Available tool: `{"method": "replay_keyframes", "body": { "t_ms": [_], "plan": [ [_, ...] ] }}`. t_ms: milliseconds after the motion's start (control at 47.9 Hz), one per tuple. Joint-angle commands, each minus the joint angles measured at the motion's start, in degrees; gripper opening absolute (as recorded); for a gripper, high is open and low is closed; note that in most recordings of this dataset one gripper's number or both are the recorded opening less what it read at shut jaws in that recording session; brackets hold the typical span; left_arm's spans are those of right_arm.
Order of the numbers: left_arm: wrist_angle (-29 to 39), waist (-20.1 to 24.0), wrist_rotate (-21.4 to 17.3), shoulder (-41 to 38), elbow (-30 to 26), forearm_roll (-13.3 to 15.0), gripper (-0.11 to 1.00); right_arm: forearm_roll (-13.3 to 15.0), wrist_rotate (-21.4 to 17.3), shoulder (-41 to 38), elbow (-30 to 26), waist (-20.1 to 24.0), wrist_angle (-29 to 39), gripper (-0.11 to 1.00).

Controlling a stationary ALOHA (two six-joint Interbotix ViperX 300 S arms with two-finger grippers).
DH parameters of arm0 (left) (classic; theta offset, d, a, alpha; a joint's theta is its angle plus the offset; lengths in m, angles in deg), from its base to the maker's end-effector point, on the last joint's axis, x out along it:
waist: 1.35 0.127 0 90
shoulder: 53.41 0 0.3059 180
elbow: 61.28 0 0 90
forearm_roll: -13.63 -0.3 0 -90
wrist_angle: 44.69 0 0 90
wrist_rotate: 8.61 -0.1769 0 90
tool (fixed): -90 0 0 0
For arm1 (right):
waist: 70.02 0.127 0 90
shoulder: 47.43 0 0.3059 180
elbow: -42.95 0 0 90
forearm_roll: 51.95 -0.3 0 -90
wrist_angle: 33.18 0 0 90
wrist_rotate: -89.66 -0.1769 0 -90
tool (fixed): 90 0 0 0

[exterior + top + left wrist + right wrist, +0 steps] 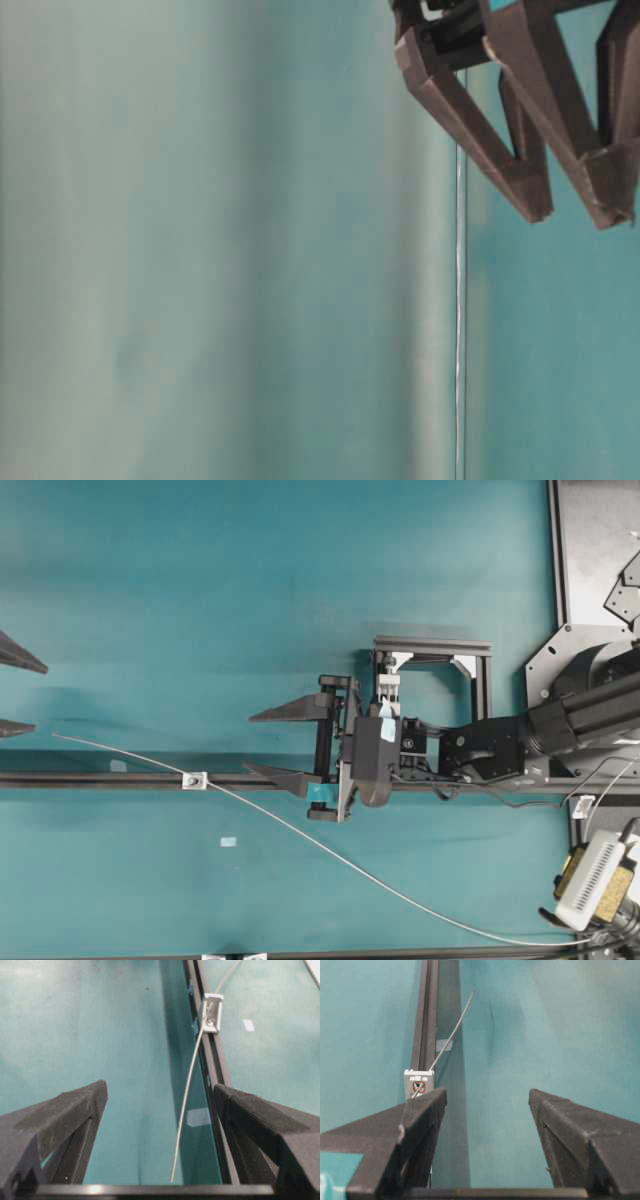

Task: Insert the wire into the hole on the left side and pull it with the left arm.

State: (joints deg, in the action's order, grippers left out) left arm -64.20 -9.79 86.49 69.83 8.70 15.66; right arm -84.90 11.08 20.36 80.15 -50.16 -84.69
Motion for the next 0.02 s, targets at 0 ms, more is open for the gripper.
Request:
{"method": "replay_keyframes", "body": {
  "t_ms": [0],
  "plan": [
    [-0.3,-0.3,-0.7,-0.4,-1.3,-0.2,0.82,0.1,-0.2,1.8,-0.6,-0.2,-0.2,0.76]
  ]
}}
